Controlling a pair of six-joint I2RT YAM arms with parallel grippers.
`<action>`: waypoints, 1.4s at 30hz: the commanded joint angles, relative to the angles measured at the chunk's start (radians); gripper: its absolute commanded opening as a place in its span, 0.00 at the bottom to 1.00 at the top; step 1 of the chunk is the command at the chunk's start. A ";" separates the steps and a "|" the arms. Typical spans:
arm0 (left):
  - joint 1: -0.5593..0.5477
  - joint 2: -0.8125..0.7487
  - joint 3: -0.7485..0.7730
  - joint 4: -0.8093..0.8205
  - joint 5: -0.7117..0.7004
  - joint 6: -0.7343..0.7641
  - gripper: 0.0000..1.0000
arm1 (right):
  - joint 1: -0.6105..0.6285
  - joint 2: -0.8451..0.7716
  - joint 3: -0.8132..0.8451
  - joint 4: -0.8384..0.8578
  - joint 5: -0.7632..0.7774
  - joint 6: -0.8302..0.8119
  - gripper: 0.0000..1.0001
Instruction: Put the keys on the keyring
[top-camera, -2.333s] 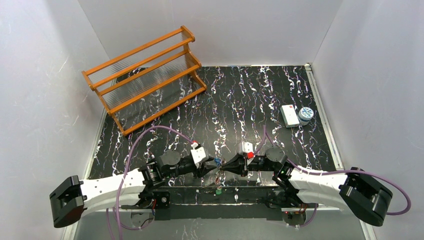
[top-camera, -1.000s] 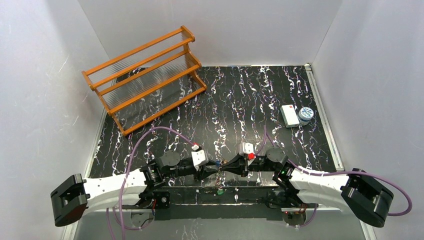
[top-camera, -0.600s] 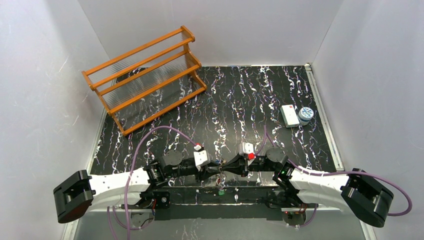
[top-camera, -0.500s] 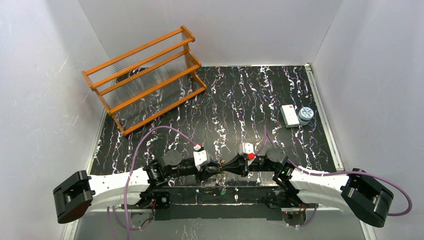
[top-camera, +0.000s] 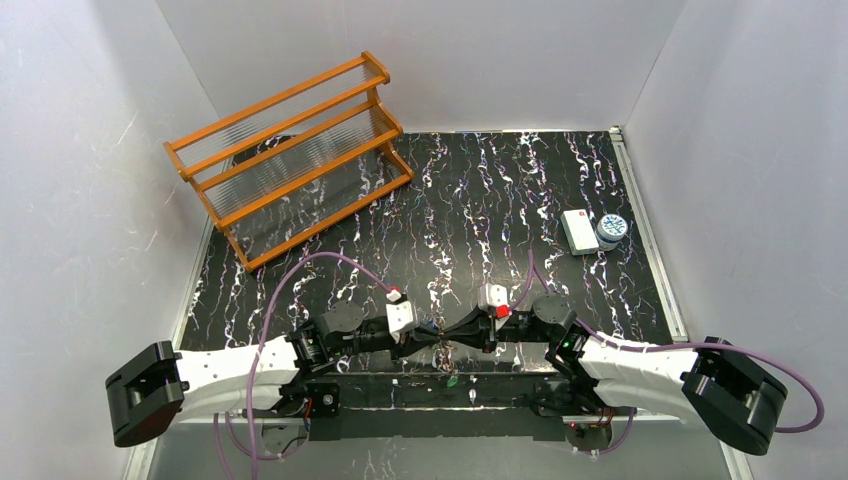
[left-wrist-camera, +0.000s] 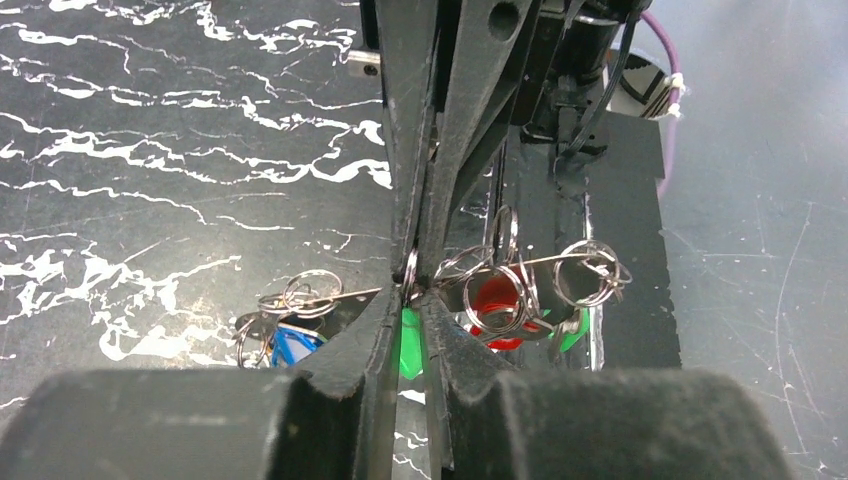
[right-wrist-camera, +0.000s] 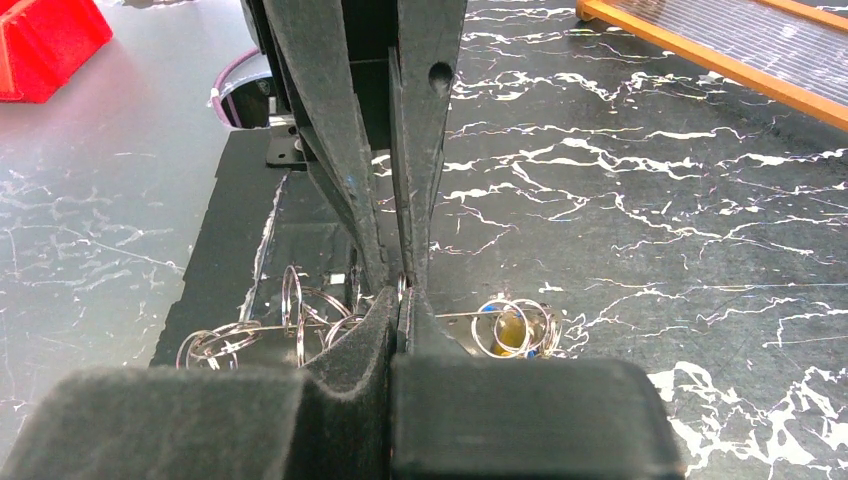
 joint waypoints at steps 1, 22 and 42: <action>-0.004 0.016 -0.008 0.017 -0.028 0.003 0.08 | 0.001 -0.015 0.012 0.065 -0.005 0.001 0.01; -0.004 -0.047 0.105 -0.292 -0.144 0.091 0.00 | 0.000 -0.090 0.027 -0.036 0.093 -0.028 0.48; -0.007 0.223 0.341 -0.537 -0.146 0.231 0.00 | 0.001 0.065 0.103 -0.139 0.198 -0.038 0.38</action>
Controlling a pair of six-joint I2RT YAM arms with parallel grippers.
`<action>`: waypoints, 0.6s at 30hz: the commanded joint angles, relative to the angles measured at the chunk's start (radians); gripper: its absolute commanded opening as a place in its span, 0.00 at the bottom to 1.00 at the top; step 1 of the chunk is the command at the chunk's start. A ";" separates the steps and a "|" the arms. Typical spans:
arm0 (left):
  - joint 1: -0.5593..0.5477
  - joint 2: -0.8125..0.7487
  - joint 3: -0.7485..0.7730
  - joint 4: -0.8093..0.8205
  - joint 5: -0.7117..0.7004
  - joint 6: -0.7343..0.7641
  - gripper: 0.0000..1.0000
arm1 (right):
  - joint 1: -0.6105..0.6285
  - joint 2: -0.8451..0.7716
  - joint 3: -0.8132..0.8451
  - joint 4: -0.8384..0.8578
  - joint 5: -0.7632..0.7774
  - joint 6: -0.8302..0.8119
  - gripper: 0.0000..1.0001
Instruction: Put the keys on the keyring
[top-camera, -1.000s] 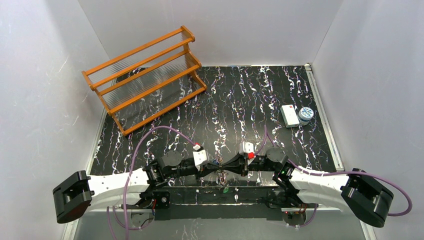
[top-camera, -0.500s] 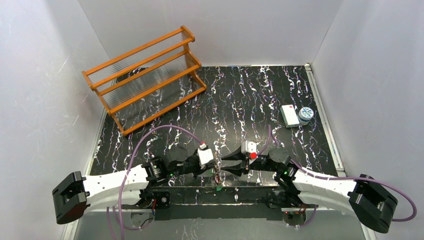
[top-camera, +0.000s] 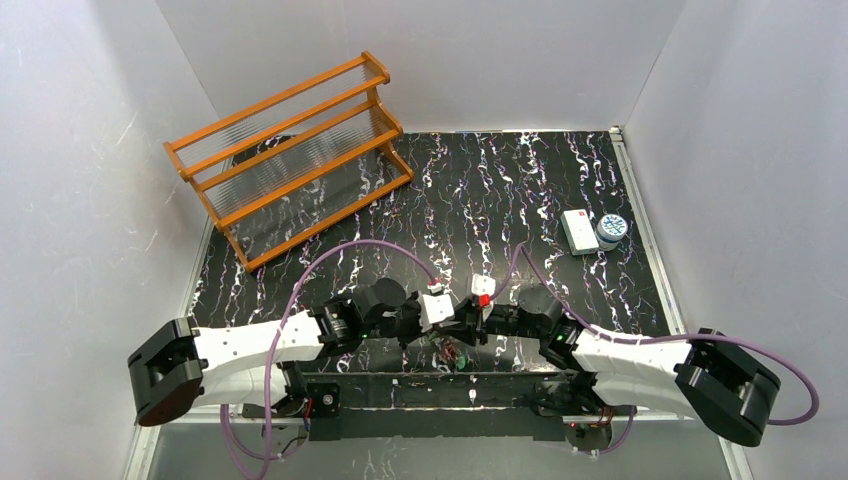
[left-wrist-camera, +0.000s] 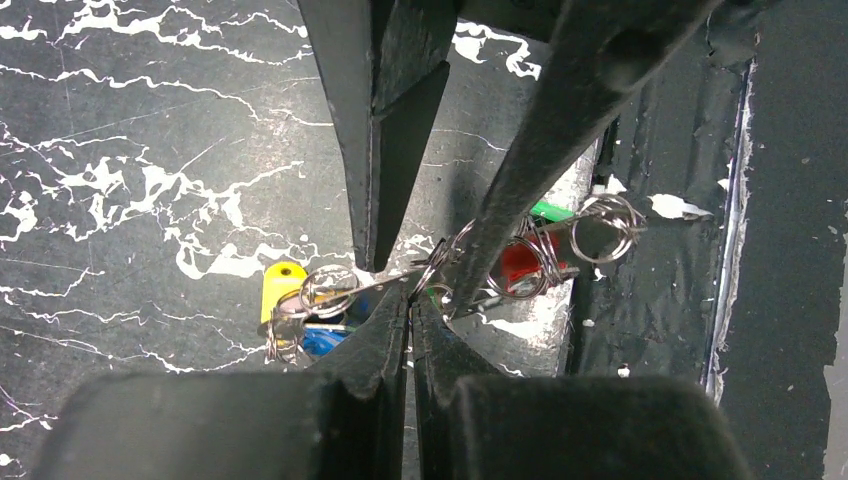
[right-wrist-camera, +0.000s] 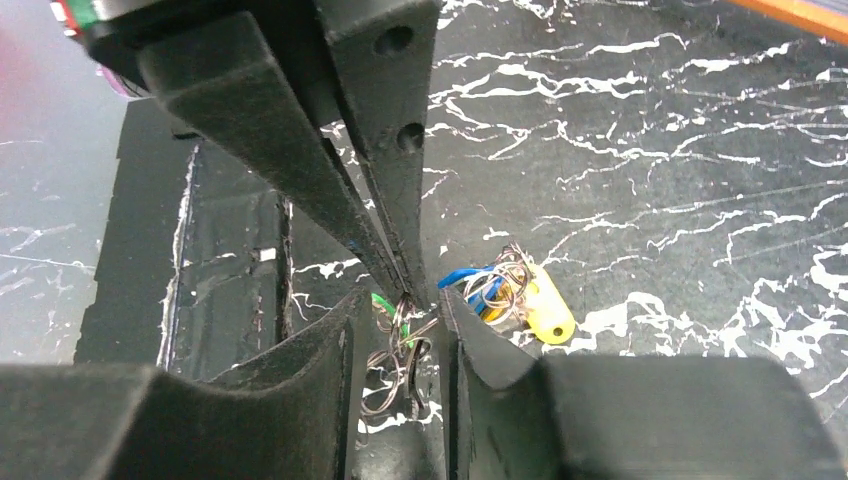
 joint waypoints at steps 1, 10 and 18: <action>-0.002 0.020 0.035 -0.025 -0.002 0.014 0.00 | -0.001 0.012 0.033 0.013 0.059 0.007 0.38; -0.002 0.010 0.021 -0.001 0.007 0.002 0.00 | 0.001 0.050 0.063 -0.044 0.065 -0.019 0.24; -0.003 0.005 0.018 0.007 0.009 -0.004 0.00 | 0.000 0.066 0.081 -0.083 0.056 -0.032 0.21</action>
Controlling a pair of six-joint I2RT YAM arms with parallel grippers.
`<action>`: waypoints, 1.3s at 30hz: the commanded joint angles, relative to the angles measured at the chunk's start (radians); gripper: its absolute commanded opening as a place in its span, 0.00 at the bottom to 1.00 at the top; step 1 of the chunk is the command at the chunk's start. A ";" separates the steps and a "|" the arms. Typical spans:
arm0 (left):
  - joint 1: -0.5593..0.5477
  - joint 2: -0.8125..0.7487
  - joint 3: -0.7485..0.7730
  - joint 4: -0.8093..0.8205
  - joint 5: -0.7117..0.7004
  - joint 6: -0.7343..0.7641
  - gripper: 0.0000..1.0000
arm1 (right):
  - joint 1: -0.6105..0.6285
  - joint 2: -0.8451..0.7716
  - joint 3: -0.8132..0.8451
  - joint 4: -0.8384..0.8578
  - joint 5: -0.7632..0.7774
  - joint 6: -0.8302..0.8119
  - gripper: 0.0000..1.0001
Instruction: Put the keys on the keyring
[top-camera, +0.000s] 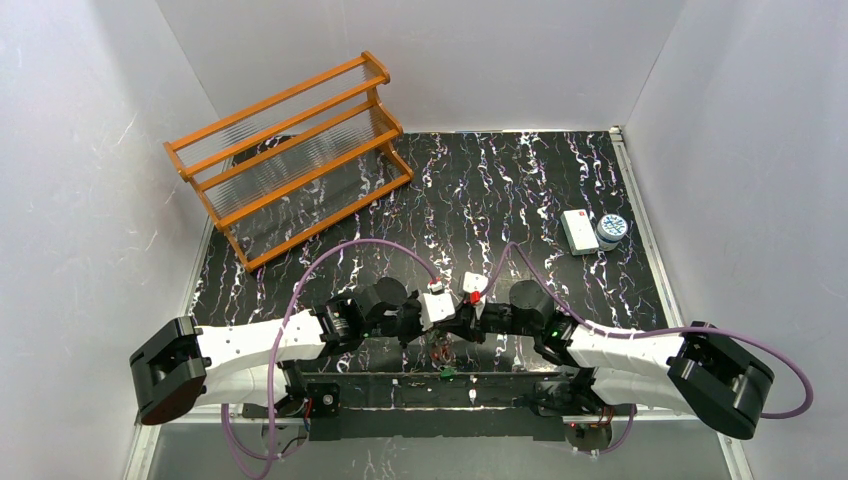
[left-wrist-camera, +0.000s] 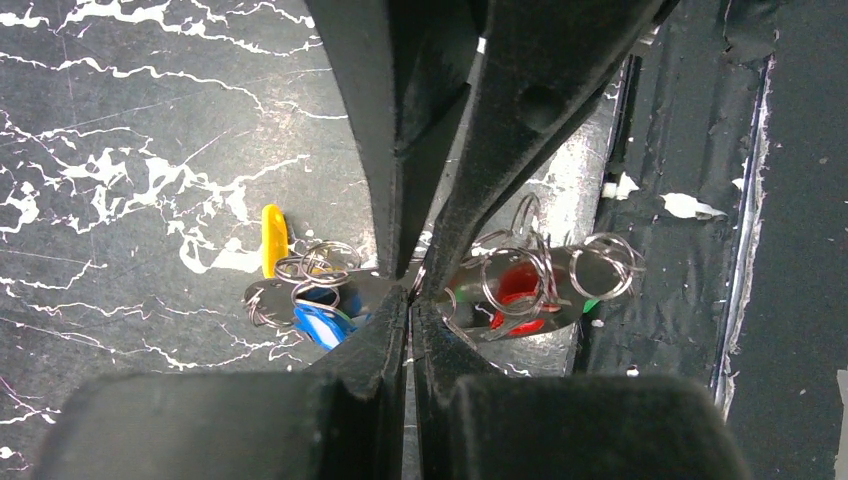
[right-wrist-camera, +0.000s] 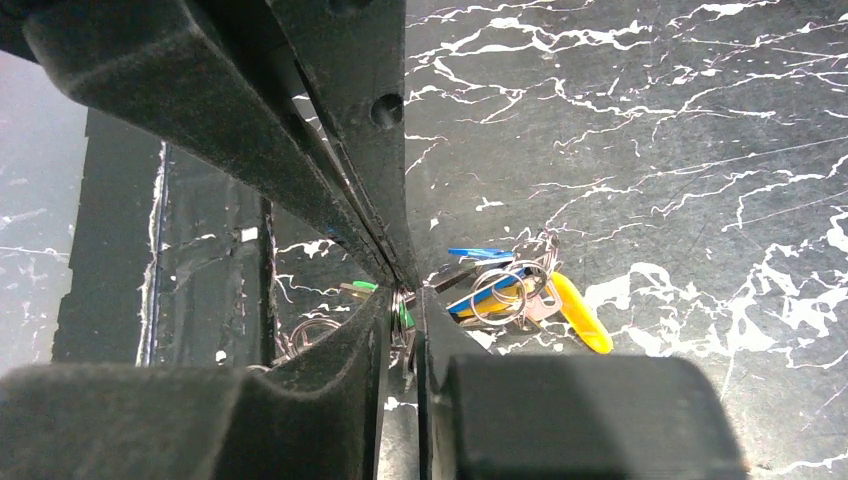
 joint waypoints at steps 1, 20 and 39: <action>-0.003 -0.021 0.006 0.007 0.013 -0.003 0.00 | 0.000 0.008 0.045 -0.014 0.013 -0.024 0.13; -0.003 -0.283 -0.207 0.189 -0.048 -0.143 0.30 | 0.000 -0.124 -0.100 0.249 -0.050 0.046 0.01; -0.003 -0.235 -0.279 0.416 0.033 -0.196 0.04 | 0.000 -0.131 -0.112 0.332 -0.112 0.071 0.01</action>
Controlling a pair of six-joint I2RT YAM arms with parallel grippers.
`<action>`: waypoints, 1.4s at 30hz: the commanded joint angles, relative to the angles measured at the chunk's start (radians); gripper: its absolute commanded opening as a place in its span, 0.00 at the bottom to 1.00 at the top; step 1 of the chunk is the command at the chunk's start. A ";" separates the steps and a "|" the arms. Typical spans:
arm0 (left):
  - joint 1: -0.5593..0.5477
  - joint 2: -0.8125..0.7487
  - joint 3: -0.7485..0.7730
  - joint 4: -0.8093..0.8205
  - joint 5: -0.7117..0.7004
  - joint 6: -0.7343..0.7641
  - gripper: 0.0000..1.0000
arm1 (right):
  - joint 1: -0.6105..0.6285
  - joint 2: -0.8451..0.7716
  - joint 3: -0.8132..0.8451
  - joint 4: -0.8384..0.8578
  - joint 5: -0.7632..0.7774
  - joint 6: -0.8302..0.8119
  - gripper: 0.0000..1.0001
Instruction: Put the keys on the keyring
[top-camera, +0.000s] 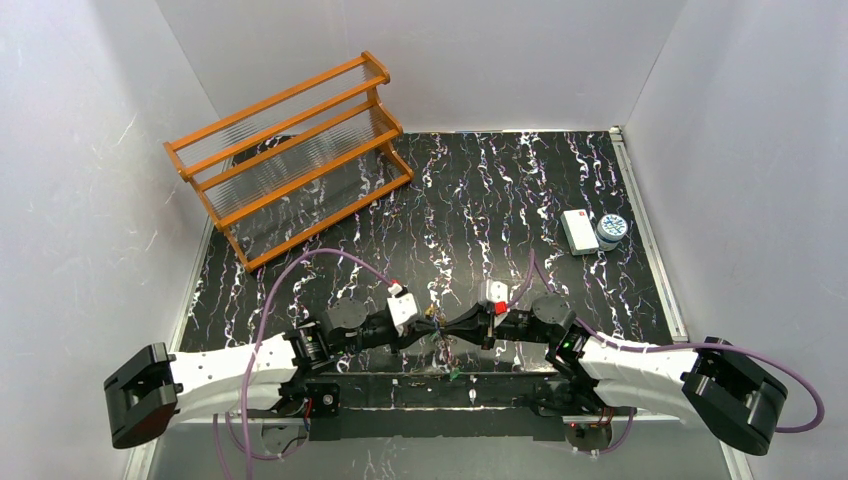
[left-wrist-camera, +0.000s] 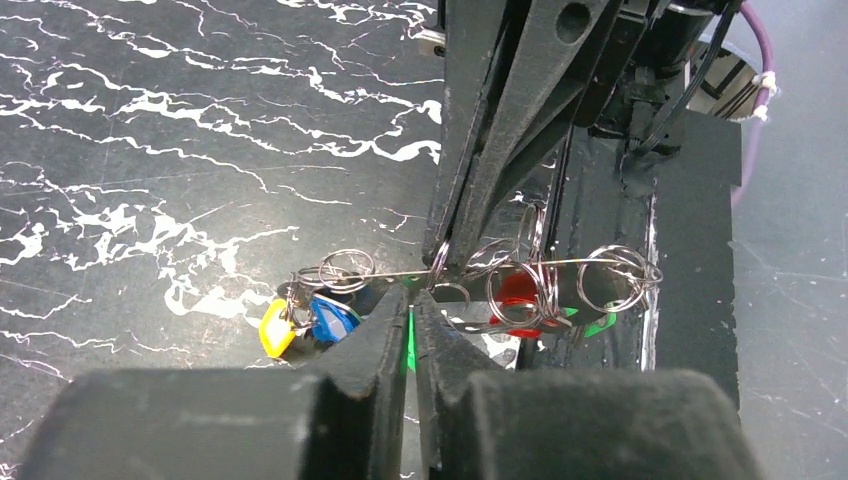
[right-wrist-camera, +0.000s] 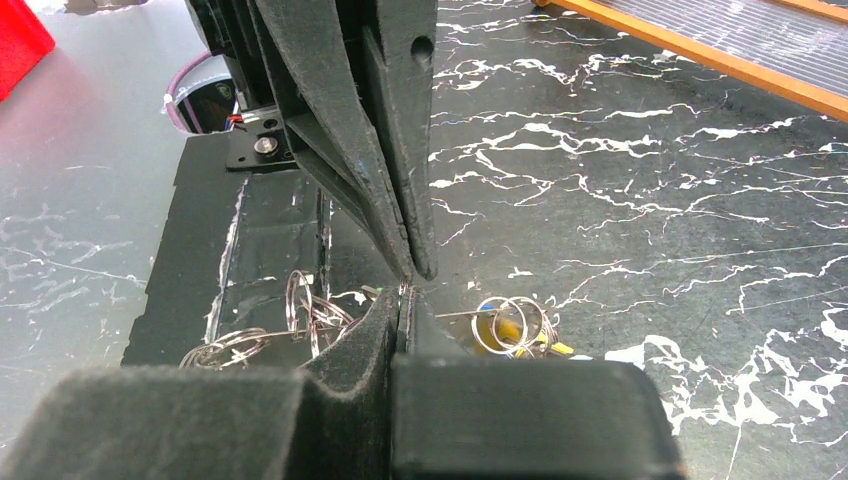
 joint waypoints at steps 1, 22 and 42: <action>-0.003 0.020 -0.012 0.037 0.026 -0.001 0.01 | 0.000 -0.015 0.000 0.114 -0.019 0.011 0.01; -0.005 0.098 -0.073 0.240 0.068 -0.061 0.00 | 0.000 -0.015 -0.004 0.168 -0.033 0.032 0.01; -0.007 -0.081 -0.077 0.117 0.037 -0.053 0.33 | 0.001 -0.035 0.002 0.152 -0.033 0.025 0.01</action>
